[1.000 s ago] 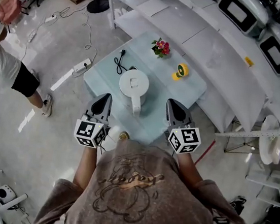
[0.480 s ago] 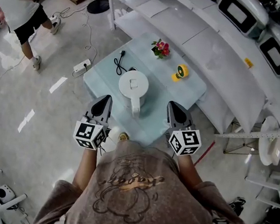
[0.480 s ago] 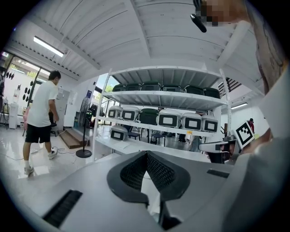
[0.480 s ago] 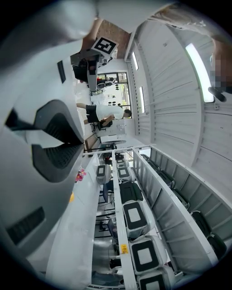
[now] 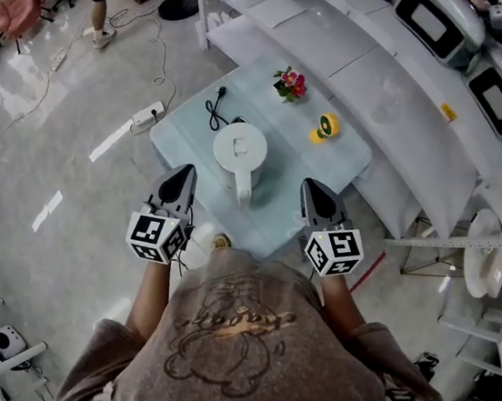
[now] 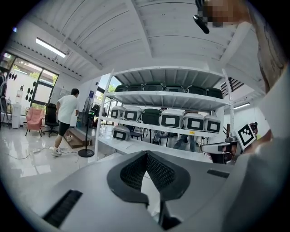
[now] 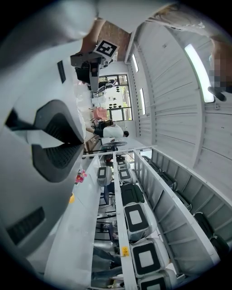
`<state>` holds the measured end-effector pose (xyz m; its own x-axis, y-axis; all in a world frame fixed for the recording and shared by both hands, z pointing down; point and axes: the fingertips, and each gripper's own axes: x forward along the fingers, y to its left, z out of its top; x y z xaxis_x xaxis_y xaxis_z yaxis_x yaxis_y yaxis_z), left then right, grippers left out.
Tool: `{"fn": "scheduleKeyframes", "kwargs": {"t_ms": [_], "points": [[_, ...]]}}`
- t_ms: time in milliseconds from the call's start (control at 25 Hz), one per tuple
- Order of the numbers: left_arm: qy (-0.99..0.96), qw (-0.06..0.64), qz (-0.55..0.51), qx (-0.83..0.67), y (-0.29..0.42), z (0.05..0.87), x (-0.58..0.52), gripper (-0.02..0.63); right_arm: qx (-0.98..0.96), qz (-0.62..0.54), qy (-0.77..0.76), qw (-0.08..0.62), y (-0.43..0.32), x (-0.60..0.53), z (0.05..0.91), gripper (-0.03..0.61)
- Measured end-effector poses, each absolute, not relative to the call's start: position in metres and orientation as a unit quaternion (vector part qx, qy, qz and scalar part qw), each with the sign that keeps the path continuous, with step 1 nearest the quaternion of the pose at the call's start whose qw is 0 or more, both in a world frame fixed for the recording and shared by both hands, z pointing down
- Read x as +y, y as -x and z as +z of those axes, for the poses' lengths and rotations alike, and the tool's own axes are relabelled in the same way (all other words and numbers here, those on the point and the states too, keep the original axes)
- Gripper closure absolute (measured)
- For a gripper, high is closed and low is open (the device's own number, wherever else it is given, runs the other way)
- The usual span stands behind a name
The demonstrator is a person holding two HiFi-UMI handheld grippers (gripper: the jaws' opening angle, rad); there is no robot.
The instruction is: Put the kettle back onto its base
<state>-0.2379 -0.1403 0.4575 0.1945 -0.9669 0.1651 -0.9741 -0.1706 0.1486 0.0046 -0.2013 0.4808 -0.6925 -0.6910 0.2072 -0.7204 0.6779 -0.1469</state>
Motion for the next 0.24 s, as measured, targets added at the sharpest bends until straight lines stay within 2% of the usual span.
{"fn": "scheduleKeyframes", "kwargs": {"t_ms": [240], "points": [[-0.764, 0.103, 0.027, -0.637, 0.2386, 0.4599, -0.1414, 0.592, -0.916, 0.107, -0.380, 0.071, -0.0045, -0.2039, 0.4802, 0.580]]}}
